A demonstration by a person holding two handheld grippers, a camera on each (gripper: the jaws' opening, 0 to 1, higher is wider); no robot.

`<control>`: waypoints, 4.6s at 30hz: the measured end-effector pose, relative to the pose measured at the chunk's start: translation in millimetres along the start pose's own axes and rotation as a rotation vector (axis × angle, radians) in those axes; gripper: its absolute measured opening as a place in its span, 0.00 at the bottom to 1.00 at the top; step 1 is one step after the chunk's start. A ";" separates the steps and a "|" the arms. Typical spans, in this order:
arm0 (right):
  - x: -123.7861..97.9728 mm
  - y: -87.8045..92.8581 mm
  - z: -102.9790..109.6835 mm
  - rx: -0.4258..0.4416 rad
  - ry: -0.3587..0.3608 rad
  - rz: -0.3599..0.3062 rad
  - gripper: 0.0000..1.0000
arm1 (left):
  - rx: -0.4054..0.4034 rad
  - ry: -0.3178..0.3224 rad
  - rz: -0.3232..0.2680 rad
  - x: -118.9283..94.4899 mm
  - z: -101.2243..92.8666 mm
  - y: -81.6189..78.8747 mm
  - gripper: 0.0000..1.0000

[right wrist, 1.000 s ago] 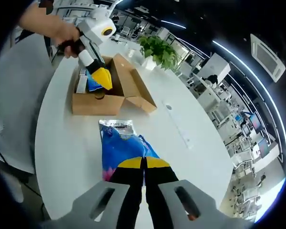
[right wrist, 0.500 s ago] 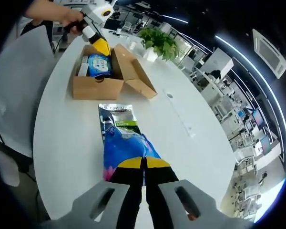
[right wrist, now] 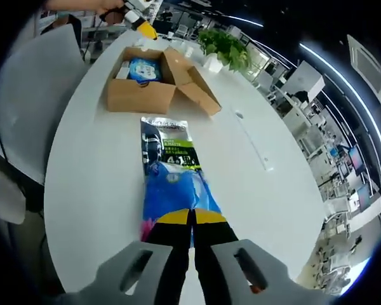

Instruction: Operate the shoe box by opening the lid, removing the specified soft item, and placing it in the target area until the item is outside and the box remains undamaged.

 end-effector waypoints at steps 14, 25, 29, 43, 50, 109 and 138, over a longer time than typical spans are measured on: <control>-0.4 31.0 7.3 -0.135 -0.074 0.160 0.00 | 0.001 -0.053 -0.009 -20.0 19.0 2.8 0.07; 2.7 42.8 -3.1 -0.171 0.000 0.225 0.00 | -0.008 -0.081 -0.009 -31.4 29.1 11.4 0.06; -0.2 43.8 -2.2 -0.101 0.041 0.213 0.02 | -0.014 -0.088 -0.012 -36.3 32.1 14.4 0.06; -14.2 60.2 3.6 0.345 0.190 0.084 0.49 | 0.000 -0.114 -0.001 -46.9 40.9 24.1 0.10; -9.3 76.3 10.5 0.537 0.190 0.071 0.56 | 0.020 -0.121 0.008 -53.1 42.7 26.7 0.13; 12.3 -84.9 56.8 0.575 0.145 -0.095 0.49 | 0.062 -0.186 0.074 -100.0 88.1 52.1 0.18; 116.3 -221.7 124.9 0.647 -0.089 -0.185 0.38 | 0.087 -0.149 0.101 -103.9 117.0 65.5 0.20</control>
Point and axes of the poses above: the point that each gripper's makers call its tool centre point, and the gripper's own axes: x roughly forward along the fingers, z roughly to its left, y roughly out of its underside, the point moved 9 cm from there along -x, roughly backward along the fingers, and after that the axes turned 11 degrees about x, right-handed, at the moved point
